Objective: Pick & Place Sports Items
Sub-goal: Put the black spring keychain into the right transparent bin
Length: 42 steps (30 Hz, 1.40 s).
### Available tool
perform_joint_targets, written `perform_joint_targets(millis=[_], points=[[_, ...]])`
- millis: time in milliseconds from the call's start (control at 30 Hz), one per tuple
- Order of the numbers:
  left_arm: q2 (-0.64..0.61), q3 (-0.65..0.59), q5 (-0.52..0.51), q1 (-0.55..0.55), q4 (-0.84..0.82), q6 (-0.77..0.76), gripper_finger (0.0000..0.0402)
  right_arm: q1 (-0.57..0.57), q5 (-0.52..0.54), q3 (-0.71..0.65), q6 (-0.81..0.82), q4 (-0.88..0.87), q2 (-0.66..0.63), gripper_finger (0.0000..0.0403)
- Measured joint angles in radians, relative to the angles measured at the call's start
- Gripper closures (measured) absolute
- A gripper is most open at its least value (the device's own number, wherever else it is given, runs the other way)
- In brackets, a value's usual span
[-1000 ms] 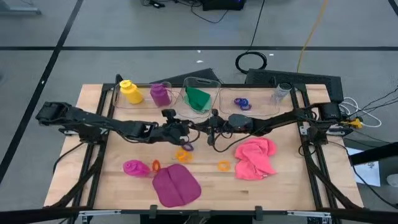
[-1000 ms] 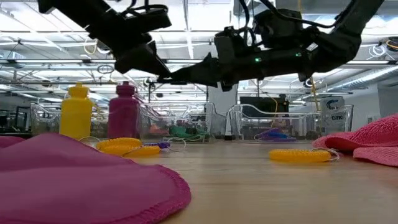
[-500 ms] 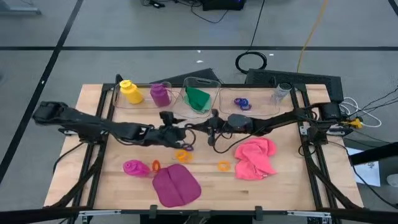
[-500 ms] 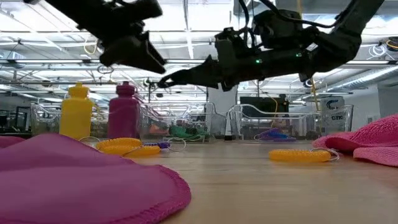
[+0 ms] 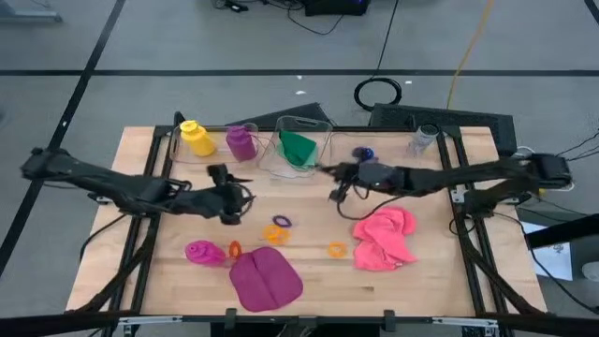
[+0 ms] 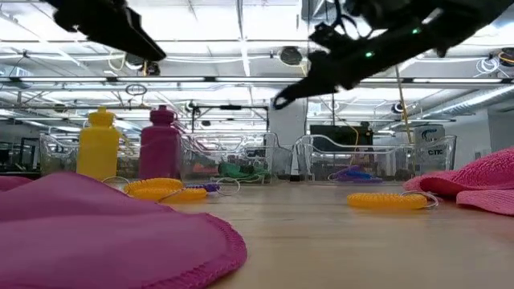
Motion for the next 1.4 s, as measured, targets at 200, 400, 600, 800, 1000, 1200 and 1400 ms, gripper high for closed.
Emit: perform_joint_targets(millis=[200, 400, 600, 800, 1000, 1200, 1400], points=[[-0.053, -0.102, 0.062, 0.011, 0.144, 0.072, 0.0158, -0.012, 0.317, 0.0, 0.114, -0.249, -0.118, 0.0402], [-0.053, -0.174, 0.148, 0.06, 0.278, 0.152, 0.0158, -0.113, 0.264, 0.0, 0.305, -0.463, -0.149, 0.0403], [-0.033, -0.176, 0.269, 0.13, 0.314, 0.145, 0.0158, -0.249, 0.105, -0.002, 0.379, -0.574, -0.112, 0.0403], [-0.032, -0.176, 0.342, 0.169, 0.324, 0.142, 0.0158, -0.322, 0.04, -0.058, 0.363, -0.555, -0.079, 0.0403], [-0.025, -0.176, 0.356, 0.191, 0.324, 0.13, 0.0158, -0.355, -0.046, -0.135, 0.312, -0.468, -0.079, 0.0403], [-0.025, -0.176, 0.356, 0.198, 0.323, 0.125, 0.0158, -0.36, -0.073, -0.148, 0.29, -0.436, -0.079, 0.0393], [-0.025, -0.176, 0.356, 0.198, 0.323, 0.123, 0.0158, -0.358, -0.074, -0.149, 0.261, -0.41, -0.079, 0.0344]])
